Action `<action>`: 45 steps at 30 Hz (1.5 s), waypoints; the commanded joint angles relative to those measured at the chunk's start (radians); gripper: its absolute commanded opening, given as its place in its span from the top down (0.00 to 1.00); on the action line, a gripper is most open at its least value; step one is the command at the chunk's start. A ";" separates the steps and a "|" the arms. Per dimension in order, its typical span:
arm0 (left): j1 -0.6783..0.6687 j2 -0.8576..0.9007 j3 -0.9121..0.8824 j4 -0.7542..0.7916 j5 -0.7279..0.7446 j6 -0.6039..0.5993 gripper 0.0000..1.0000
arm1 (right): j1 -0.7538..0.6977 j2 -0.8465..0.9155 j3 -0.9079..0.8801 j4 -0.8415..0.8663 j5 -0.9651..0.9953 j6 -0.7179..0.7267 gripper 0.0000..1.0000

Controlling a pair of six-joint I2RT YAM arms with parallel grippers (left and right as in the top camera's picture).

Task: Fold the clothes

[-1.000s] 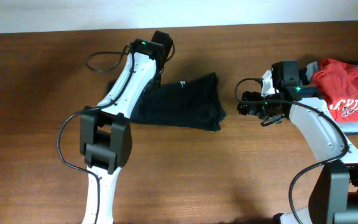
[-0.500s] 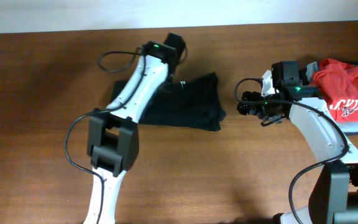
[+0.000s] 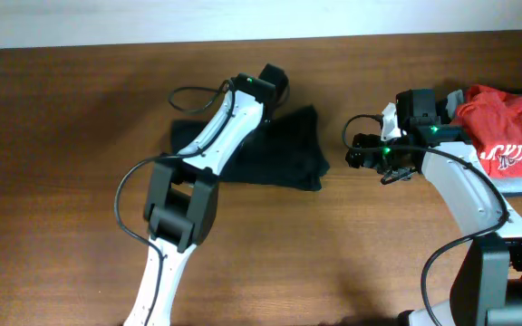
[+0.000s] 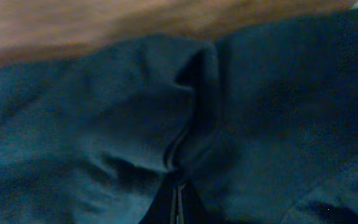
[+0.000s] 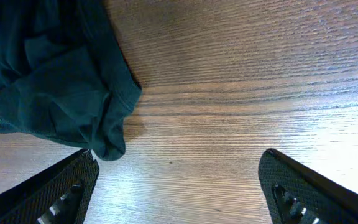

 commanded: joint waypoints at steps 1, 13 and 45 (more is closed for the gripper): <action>-0.009 0.016 -0.007 0.018 0.052 0.009 0.99 | -0.004 -0.014 0.014 0.005 -0.009 -0.011 0.14; -0.016 0.016 0.008 0.019 0.109 0.010 0.30 | -0.004 -0.014 0.014 0.013 -0.009 -0.011 0.14; 0.030 -0.067 0.098 -0.278 -0.043 -0.149 0.30 | -0.005 -0.010 0.014 0.031 -0.005 -0.037 0.10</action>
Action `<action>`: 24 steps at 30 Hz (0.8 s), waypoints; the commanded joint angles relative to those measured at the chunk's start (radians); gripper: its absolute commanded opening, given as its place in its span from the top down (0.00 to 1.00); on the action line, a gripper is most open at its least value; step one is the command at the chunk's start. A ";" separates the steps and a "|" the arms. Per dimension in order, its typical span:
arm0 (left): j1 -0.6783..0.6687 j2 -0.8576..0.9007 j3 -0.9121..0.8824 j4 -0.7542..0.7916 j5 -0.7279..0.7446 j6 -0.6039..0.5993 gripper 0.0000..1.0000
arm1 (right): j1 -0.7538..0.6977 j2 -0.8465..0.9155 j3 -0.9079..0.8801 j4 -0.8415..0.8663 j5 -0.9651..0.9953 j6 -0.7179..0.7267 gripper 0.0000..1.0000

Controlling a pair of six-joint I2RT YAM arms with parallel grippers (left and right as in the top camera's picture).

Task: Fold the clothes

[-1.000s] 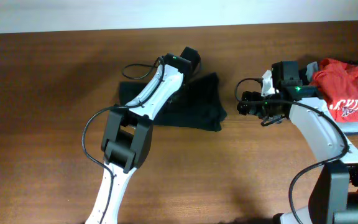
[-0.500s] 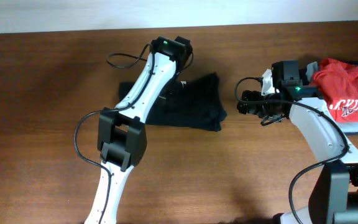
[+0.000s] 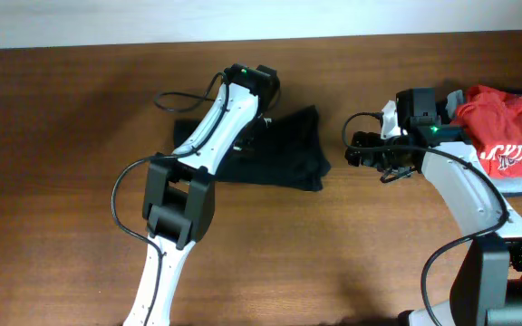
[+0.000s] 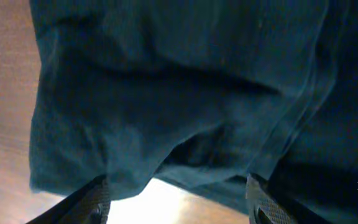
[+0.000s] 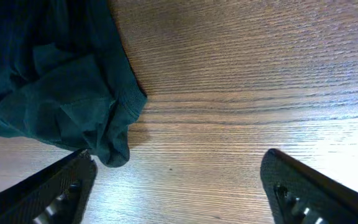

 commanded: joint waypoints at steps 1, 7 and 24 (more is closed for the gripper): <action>0.003 -0.103 -0.008 0.003 -0.023 -0.039 0.29 | -0.005 -0.010 0.014 0.006 -0.005 -0.020 0.09; 0.016 -0.209 -0.018 0.000 0.076 -0.038 0.23 | -0.004 -0.010 0.014 0.029 -0.006 -0.019 0.07; 0.088 -0.299 -0.080 0.130 0.245 0.077 0.21 | -0.004 -0.010 0.014 0.032 -0.060 -0.087 0.00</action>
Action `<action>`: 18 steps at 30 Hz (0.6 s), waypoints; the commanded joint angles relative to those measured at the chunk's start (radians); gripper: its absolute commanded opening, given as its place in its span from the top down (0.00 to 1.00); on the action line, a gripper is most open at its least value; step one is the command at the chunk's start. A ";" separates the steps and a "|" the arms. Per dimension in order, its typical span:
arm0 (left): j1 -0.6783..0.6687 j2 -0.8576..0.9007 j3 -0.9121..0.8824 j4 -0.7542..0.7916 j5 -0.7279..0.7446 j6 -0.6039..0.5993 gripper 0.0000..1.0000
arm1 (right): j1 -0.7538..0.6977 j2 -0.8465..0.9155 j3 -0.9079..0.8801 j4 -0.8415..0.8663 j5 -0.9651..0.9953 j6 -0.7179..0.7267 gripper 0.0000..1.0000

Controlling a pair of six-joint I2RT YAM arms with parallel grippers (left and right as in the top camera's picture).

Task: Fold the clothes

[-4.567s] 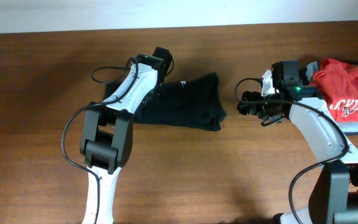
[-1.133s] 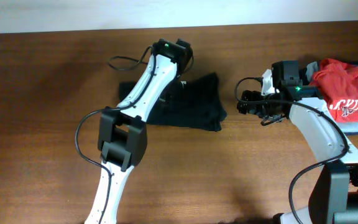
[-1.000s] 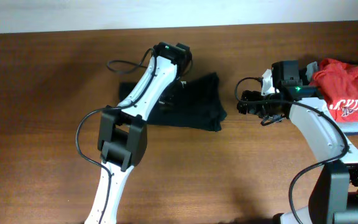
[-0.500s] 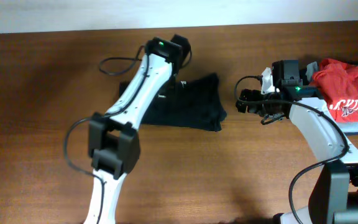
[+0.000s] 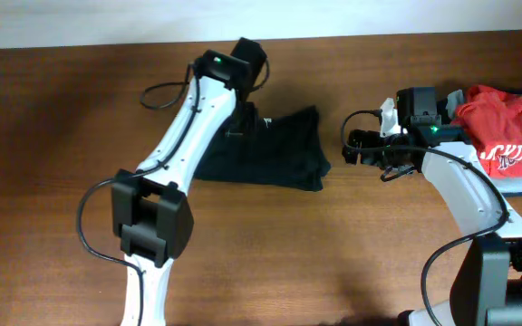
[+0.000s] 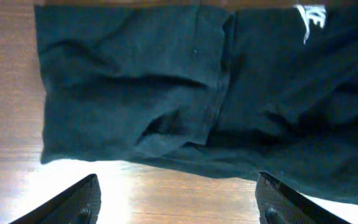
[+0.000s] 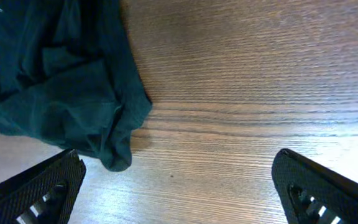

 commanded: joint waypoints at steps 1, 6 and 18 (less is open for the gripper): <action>0.041 -0.106 -0.005 0.019 0.026 0.062 0.21 | -0.004 -0.010 0.014 0.007 -0.051 -0.050 0.00; 0.127 -0.299 -0.005 0.077 0.029 0.109 0.14 | -0.003 -0.010 0.014 0.038 -0.138 -0.034 0.01; 0.160 -0.187 -0.156 0.176 0.019 0.214 0.80 | 0.101 0.084 0.014 0.073 -0.172 0.059 0.10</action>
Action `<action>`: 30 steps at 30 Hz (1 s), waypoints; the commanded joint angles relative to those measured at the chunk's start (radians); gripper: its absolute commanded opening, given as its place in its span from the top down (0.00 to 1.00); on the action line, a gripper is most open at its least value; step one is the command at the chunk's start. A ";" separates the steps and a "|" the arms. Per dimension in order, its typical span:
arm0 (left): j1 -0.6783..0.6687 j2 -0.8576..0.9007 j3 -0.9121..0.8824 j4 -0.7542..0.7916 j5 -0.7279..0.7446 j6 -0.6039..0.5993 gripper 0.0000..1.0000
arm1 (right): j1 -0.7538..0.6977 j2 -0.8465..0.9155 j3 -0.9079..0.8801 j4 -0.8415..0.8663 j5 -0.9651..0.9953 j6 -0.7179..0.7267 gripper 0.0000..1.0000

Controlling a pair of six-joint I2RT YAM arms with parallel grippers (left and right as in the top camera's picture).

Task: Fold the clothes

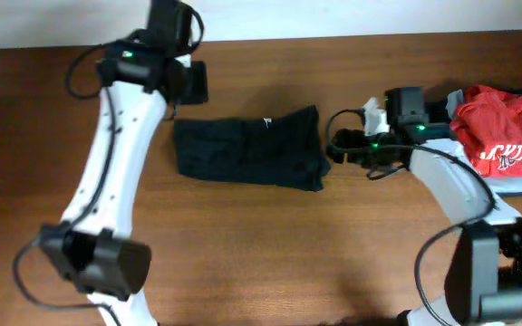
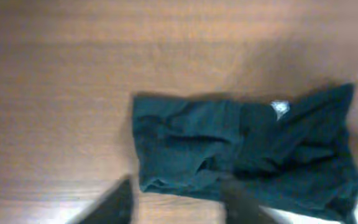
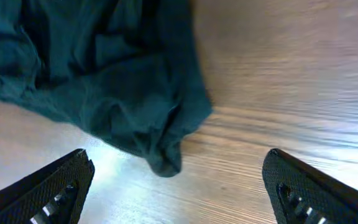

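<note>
A black garment [image 1: 247,150] lies on the wooden table as a rough folded rectangle, with a small white logo near its far edge. The left wrist view takes in the whole black garment [image 2: 241,152] from high up. My left gripper [image 1: 193,83] hangs open above the table, beyond the garment's far left corner, with blurred fingers [image 2: 114,208]. My right gripper [image 1: 333,152] is open just off the garment's right edge. The rumpled right corner of the garment [image 3: 123,93] lies ahead of its fingers [image 3: 48,193].
A red printed shirt [image 1: 506,136] lies heaped at the table's right end on something grey [image 1: 519,187]. The white wall edge [image 1: 333,18] runs along the back. Bare wood [image 1: 315,263] stretches in front of the garment.
My left gripper has gone from just above the garment's far edge to high up and further left. My right gripper has moved left, closer to the garment's right corner.
At first my left gripper was down on the dark fabric with its fingers together. Then it stood open close over the garment, then higher, showing the fold, and now well clear. The garment lies flat. My right gripper stayed open beside it, lately edging nearer.
</note>
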 commanded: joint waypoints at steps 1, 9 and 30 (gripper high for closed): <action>-0.002 0.106 -0.092 0.019 -0.007 0.046 0.89 | 0.049 0.023 0.014 0.010 -0.030 0.016 0.10; 0.002 0.226 -0.222 0.069 -0.020 0.045 0.99 | 0.052 0.023 0.014 0.016 -0.030 0.016 0.10; -0.066 0.240 -0.541 0.311 0.029 -0.046 0.99 | 0.052 0.029 0.014 -0.001 -0.029 0.111 0.09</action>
